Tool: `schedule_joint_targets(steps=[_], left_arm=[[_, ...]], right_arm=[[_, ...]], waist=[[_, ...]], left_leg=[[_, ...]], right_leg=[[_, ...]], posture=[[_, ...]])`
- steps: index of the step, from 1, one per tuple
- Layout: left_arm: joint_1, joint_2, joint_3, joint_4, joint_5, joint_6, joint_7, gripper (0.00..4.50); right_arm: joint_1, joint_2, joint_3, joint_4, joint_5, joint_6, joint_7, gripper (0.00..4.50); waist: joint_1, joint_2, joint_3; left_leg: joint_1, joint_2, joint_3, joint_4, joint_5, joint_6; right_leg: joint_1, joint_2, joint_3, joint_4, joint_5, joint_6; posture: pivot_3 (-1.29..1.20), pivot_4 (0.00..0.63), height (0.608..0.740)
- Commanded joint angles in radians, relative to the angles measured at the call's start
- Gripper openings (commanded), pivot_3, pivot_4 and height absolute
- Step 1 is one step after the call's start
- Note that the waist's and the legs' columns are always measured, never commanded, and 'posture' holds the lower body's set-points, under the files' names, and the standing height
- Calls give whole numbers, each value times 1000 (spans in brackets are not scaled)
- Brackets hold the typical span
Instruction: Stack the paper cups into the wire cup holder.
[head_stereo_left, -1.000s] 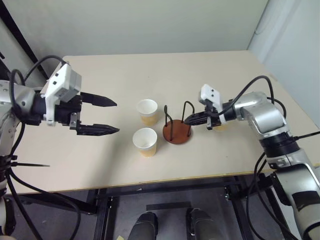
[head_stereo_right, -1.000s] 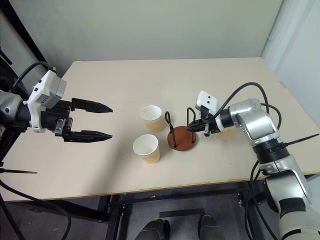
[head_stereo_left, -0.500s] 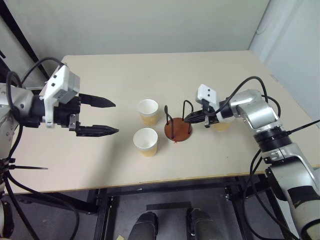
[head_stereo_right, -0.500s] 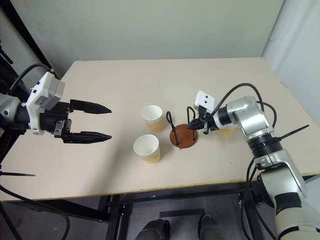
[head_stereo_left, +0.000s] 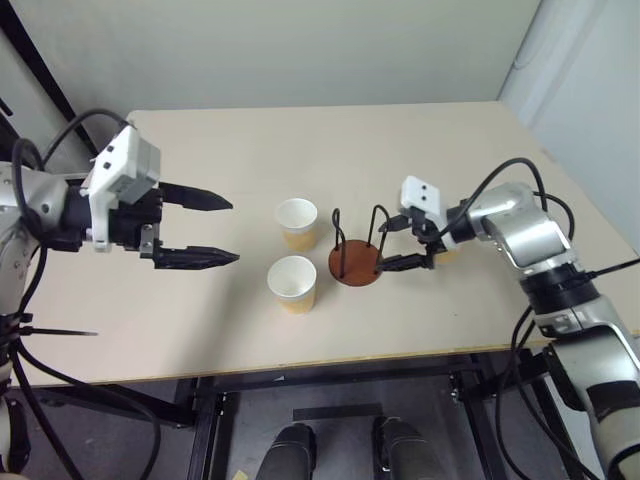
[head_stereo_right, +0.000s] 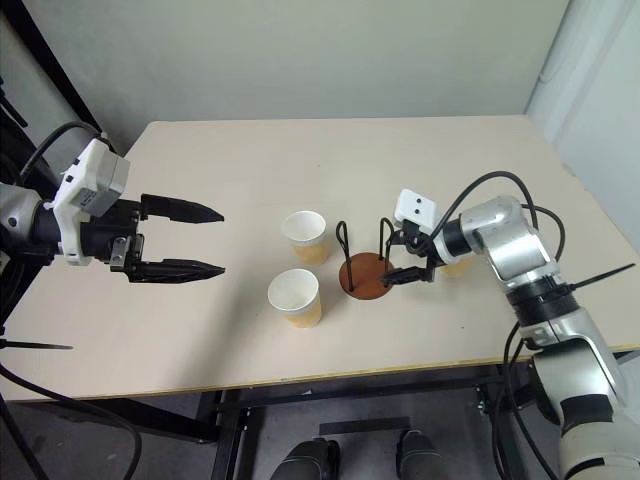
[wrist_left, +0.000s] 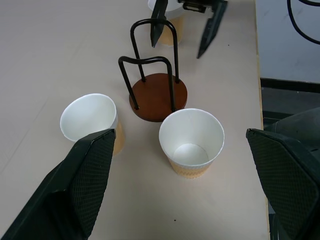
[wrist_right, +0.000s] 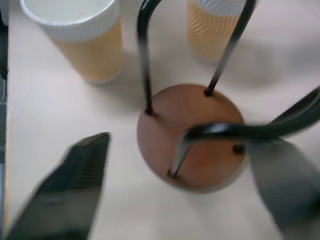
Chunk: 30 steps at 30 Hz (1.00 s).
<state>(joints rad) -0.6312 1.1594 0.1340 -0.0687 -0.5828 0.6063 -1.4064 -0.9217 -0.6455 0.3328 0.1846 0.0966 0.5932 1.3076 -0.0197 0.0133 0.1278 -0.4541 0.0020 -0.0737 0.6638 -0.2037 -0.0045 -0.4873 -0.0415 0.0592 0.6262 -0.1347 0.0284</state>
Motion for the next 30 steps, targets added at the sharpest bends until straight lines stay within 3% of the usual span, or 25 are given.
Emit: schedule_joint_targets(steps=[1,7,14,30], left_arm=[[-24,2,5,7,8,-21,-6,4500],[-46,-6,4,44,22,-43,-4,4500],[-69,-8,-2,75,34,-68,-12,4500],[-56,4,19,68,42,-76,-4,4500]], right_arm=[[19,-57,-40,-105,27,14,22,4416],[106,-192,-94,-300,92,82,50,4416],[53,-288,-97,-200,27,-29,34,4416],[-66,-218,42,202,-223,-404,39,4416]], waist=[[-1,0,0],[1,0,0],[-1,0,0],[-1,0,0]], left_leg=[[0,0,0,0,0,0],[0,0,0,0,0,0],[1,0,0,1,0,1],[1,0,0,0,0,1]], right_leg=[[0,0,0,0,0,0],[0,0,0,0,0,1],[1,0,1,0,0,1],[1,0,0,0,-1,3]], posture=[[0,150,740],[0,150,740],[0,150,740],[0,150,740]])
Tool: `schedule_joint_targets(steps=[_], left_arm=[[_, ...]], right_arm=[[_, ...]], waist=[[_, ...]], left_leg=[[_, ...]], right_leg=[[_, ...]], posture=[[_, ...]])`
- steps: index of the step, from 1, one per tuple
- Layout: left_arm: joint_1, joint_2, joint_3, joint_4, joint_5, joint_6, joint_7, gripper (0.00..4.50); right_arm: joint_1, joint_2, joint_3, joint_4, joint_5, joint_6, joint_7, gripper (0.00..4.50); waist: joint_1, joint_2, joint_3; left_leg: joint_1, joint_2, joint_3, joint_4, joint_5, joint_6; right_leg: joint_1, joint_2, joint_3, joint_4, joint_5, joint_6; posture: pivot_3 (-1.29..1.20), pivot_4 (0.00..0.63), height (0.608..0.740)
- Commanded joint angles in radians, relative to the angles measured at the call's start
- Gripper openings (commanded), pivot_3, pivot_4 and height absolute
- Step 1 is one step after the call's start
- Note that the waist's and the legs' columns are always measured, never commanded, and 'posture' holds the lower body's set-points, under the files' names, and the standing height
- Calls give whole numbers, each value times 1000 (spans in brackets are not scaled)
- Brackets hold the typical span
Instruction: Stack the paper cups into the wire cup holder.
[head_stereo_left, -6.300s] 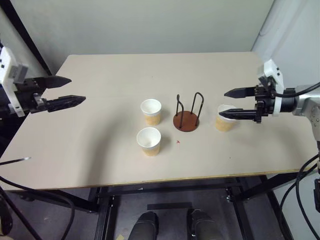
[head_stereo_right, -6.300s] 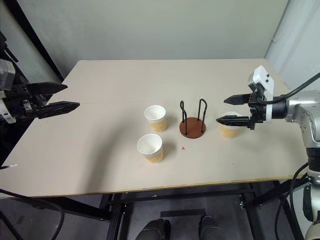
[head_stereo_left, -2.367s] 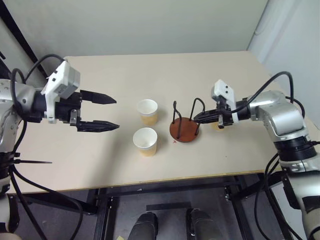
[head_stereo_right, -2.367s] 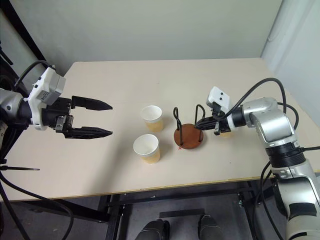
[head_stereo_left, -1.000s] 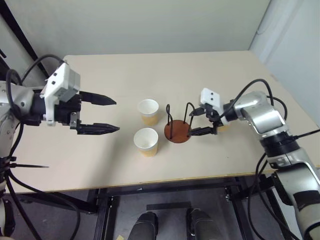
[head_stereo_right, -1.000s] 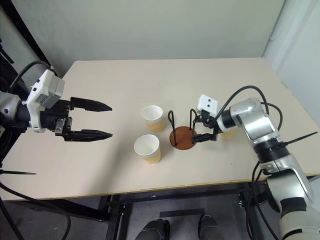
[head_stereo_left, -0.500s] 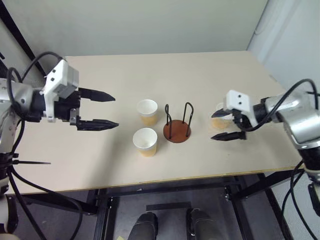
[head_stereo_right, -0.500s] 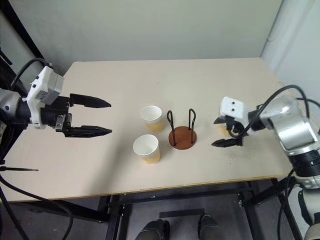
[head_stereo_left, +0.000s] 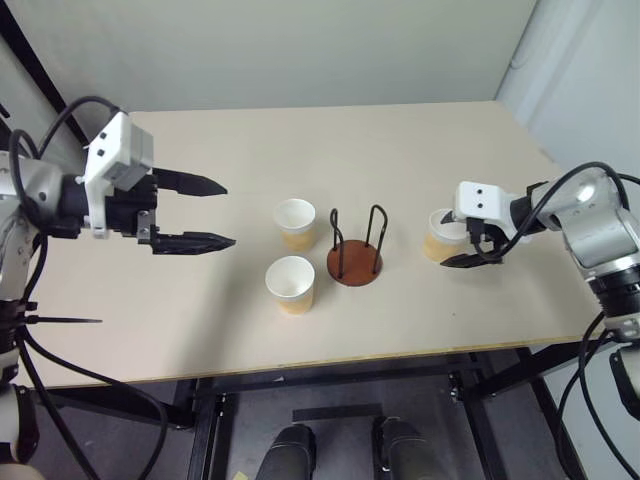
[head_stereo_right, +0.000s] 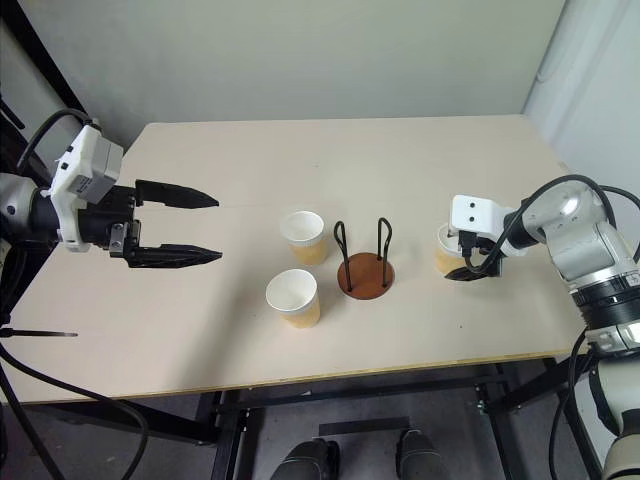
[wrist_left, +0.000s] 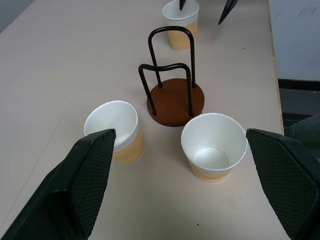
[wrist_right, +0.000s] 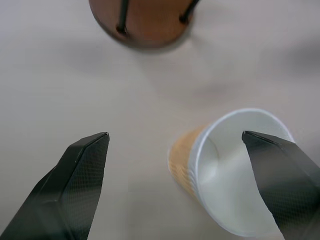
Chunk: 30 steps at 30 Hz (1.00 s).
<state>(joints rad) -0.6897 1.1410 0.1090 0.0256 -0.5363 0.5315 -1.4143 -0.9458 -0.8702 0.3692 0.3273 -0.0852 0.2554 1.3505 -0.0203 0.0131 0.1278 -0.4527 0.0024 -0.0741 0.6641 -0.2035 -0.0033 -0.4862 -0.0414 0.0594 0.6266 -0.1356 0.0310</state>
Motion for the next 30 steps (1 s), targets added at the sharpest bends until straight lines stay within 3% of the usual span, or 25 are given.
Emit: schedule_joint_targets(steps=[1,3,6,15,17,25,30], left_arm=[[9,26,49,-30,-5,-1,6,4500],[20,32,57,-36,-5,0,9,4500],[33,39,66,-43,-8,2,12,4500],[43,48,75,-38,-3,-3,11,4500],[41,51,71,-28,4,-10,7,4500],[33,61,74,29,30,-38,7,4500],[13,62,57,48,35,-45,-3,4500]], right_arm=[[-54,17,17,102,-61,-96,-8,4416],[-77,40,24,166,-83,-133,-4,4416],[-103,66,22,226,-97,-164,9,3828],[-125,78,-3,240,-84,-183,60,541],[-135,63,-24,216,-65,-166,79,18],[-255,-18,-133,85,25,-42,161,18],[-345,27,-160,-102,115,88,192,18]], waist=[[0,0,0],[-1,0,0],[-1,0,0],[-1,0,0],[-1,0,0],[-2,1,0],[-7,1,0]], left_leg=[[0,0,0,0,0,0],[0,0,0,0,0,0],[0,0,0,0,0,0],[0,0,0,-1,-1,-1],[0,0,-1,-1,-1,-1],[-1,0,0,-2,-1,-1],[0,0,-1,-2,-1,-2]], right_leg=[[0,0,0,0,0,0],[0,0,0,0,0,0],[0,0,0,0,0,0],[0,0,0,0,0,0],[0,0,0,0,0,0],[-1,0,0,0,0,-1],[-2,0,0,0,-1,-2]], posture=[[0,150,740],[0,150,740],[0,150,740],[0,150,740],[0,150,740],[0,150,740],[0,150,740]])
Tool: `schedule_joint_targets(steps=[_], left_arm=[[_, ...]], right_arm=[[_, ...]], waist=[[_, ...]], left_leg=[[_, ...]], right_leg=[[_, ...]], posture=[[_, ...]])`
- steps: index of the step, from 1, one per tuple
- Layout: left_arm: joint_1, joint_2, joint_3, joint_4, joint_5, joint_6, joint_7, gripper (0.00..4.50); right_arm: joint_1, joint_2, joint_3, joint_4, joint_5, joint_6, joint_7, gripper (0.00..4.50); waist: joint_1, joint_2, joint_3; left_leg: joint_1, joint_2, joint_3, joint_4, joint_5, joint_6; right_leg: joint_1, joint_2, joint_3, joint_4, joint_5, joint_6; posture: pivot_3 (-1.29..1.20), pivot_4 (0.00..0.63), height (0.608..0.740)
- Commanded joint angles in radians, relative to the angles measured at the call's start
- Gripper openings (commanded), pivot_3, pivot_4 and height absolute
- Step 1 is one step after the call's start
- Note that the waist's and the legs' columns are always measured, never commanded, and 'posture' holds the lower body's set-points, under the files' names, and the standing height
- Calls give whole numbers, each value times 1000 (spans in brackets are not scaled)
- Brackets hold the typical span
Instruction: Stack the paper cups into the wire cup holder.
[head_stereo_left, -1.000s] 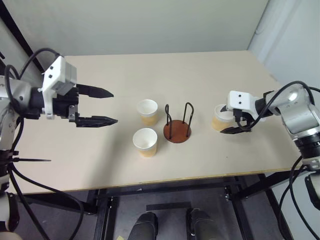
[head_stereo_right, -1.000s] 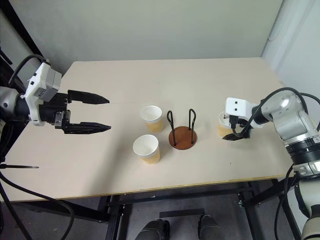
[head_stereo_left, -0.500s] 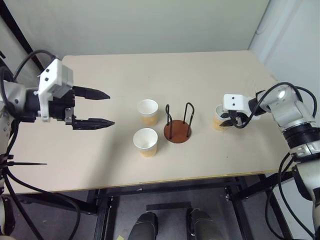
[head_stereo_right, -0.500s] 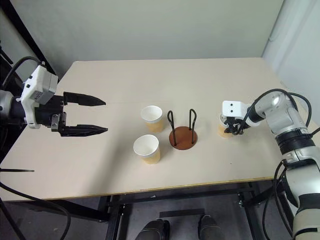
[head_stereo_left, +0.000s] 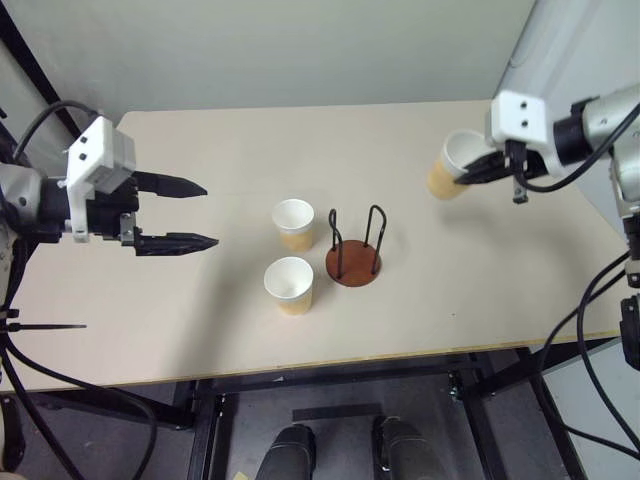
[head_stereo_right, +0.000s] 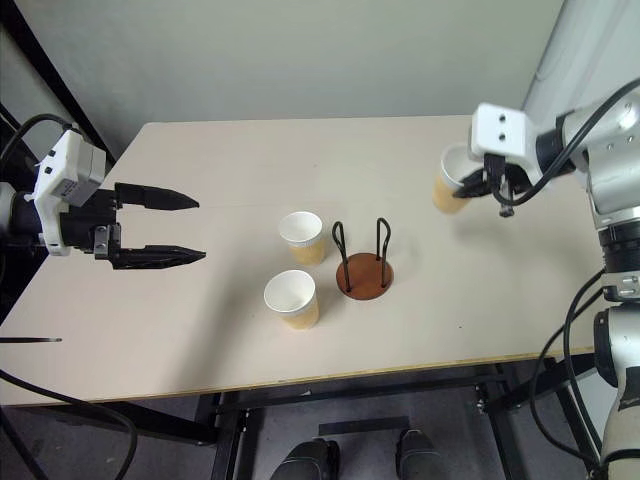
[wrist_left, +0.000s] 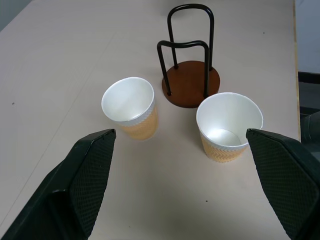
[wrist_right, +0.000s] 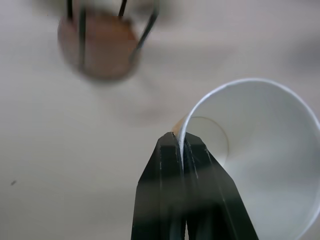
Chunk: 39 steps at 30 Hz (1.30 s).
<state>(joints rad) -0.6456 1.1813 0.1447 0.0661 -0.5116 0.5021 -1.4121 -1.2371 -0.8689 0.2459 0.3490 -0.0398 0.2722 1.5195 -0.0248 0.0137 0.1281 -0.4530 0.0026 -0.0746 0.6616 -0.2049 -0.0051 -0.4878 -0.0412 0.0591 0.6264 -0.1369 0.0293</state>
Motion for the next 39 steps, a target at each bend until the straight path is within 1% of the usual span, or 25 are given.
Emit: schedule_joint_targets(steps=[1,4,7,9,11,16,22,32,39], left_arm=[[-38,20,17,12,13,-18,-6,4500],[-52,13,7,20,19,-21,-8,4500],[-55,12,7,17,22,-19,-9,4500],[-45,15,15,8,19,-14,-8,4500],[-31,20,27,-3,14,-7,-7,4500],[15,39,67,-36,-1,15,0,4500],[60,50,105,-69,-16,33,15,4500],[80,51,124,-92,-24,46,31,4500],[88,50,127,-99,-28,48,35,4500]], right_arm=[[-64,40,-37,-163,90,100,25,18],[-65,71,-20,-260,132,151,37,18],[-40,93,4,-348,163,188,47,18],[-34,102,17,-362,164,185,44,18],[-32,111,29,-351,156,167,39,18],[-28,136,81,-254,102,51,24,18],[-24,175,101,-209,86,4,23,18],[-24,235,137,-133,34,-87,17,18],[-20,232,151,-95,-4,-154,29,18]], waist=[[-4,0,0],[-4,0,0],[-3,0,0],[-1,0,0],[-1,0,0],[-2,0,0],[-3,0,0],[-2,0,0],[-2,0,0]], left_leg=[[0,0,0,0,0,0],[0,0,0,-1,0,0],[0,0,0,0,0,0],[-1,0,0,0,-1,0],[-1,-1,0,1,-1,0],[0,-1,0,1,-1,0],[0,0,0,1,-1,0],[0,0,0,1,-1,0],[0,0,0,1,-1,0]], right_leg=[[0,0,0,0,0,0],[0,1,0,0,-1,-1],[0,1,0,0,-4,-5],[0,1,0,0,-5,-8],[0,0,0,0,-5,-8],[0,0,0,1,-5,-8],[-1,1,-1,3,-5,-8],[0,1,-1,3,-5,-8],[0,1,-1,3,-5,-8]], posture=[[0,150,740],[0,150,740],[0,150,740],[0,150,740],[0,150,740],[0,150,740],[0,150,740],[0,150,740],[0,150,740]])
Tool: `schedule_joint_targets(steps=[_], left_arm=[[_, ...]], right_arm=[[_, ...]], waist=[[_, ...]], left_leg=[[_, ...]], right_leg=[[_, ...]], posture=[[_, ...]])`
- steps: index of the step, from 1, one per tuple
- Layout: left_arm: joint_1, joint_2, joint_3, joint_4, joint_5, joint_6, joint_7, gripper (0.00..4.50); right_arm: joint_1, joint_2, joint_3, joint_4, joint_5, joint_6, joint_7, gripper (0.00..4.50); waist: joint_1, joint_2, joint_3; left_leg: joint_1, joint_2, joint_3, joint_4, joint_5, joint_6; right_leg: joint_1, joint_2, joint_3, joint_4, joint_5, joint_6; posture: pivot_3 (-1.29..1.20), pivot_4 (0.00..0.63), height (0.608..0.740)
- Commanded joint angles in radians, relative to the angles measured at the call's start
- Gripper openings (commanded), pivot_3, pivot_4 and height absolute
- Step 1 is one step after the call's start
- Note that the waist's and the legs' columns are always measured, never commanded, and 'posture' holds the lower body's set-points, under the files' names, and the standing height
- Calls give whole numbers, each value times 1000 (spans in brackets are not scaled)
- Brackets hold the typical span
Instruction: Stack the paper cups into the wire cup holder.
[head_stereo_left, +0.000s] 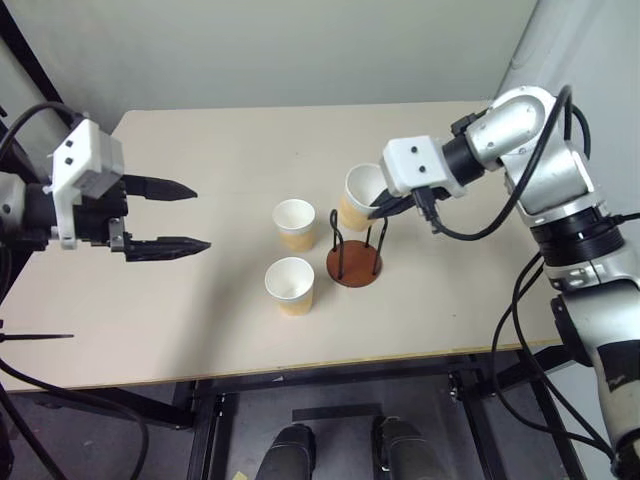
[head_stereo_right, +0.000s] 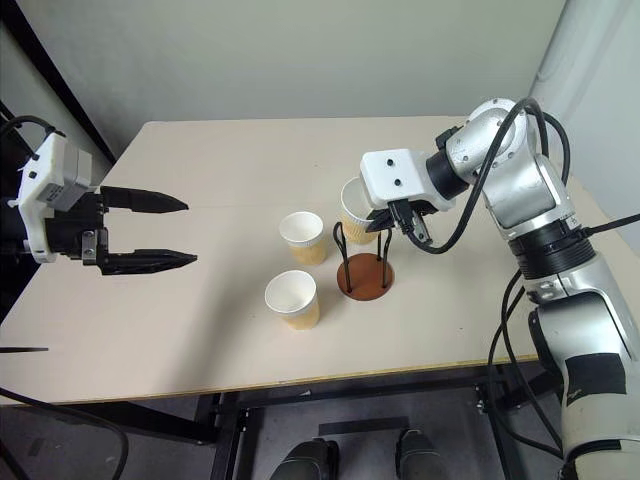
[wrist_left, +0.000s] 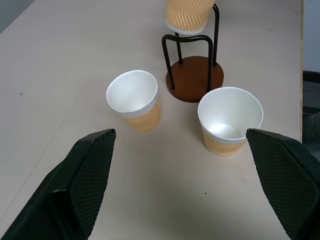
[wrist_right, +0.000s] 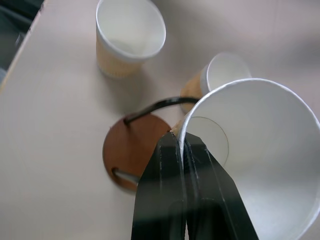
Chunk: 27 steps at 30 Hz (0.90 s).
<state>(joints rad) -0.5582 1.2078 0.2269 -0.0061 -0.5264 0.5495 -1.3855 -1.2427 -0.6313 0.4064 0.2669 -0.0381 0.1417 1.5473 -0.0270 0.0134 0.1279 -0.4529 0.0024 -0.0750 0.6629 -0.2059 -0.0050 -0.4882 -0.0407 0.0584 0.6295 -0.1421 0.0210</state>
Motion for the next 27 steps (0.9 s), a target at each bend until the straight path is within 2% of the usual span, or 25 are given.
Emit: schedule_joint_targets(steps=[1,8,11,17,21,27], left_arm=[[1,22,44,-26,-12,0,9,4500],[-15,20,26,-15,-2,-13,6,4500],[-26,15,10,-11,6,-20,7,4500],[-42,8,-14,-2,18,-41,0,4500],[-54,-4,-35,-12,10,-46,-9,4500],[-65,-2,-97,-129,-67,7,-108,4500]], right_arm=[[-13,-7,-9,-12,-9,-29,5,18],[-4,7,-4,-10,-26,-42,-2,18],[-5,23,-11,-2,-20,-29,-9,948],[-8,52,-34,5,-6,12,-35,3097],[-12,85,-96,-32,57,132,-91,4474],[28,28,-265,-293,315,556,-107,4474]], waist=[[0,0,0],[0,0,0],[0,0,0],[0,0,0],[0,0,0],[5,0,0]], left_leg=[[0,0,0,0,0,0],[0,0,0,0,0,0],[0,0,0,0,0,0],[0,0,0,0,0,0],[0,0,0,0,0,0],[-2,0,0,0,-1,-1]], right_leg=[[0,0,0,0,0,0],[0,0,0,0,0,0],[0,0,0,0,0,0],[0,0,0,0,0,0],[0,0,0,0,0,0],[0,0,-1,-1,-1,-1]], posture=[[0,150,740],[0,150,740],[0,150,740],[0,150,740],[0,150,740],[0,150,740]])
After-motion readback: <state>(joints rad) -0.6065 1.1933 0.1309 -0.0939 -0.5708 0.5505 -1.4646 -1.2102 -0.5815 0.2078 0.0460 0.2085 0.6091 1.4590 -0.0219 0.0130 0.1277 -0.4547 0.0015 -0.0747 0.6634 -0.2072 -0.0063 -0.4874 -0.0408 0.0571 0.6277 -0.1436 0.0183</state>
